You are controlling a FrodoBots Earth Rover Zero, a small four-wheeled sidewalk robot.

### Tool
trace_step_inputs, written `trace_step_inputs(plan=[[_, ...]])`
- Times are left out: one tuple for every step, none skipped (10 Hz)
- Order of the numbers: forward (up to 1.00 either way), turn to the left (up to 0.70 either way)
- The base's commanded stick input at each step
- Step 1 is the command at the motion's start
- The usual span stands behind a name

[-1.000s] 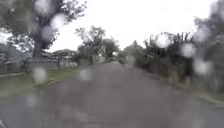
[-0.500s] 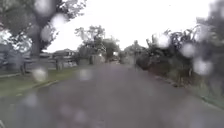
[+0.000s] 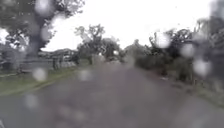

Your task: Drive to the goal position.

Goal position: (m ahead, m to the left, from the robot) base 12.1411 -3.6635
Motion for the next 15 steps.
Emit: trace_step_inputs(plan=[[1.00,0.00],[1.00,0.00],[1.00,0.00],[1.00,0.00],[1.00,0.00],[1.00,0.00],[1.00,0.00],[1.00,0.00],[1.00,0.00],[1.00,0.00],[1.00,0.00],[1.00,0.00],[1.00,0.00],[1.00,0.00],[1.00,0.00]])
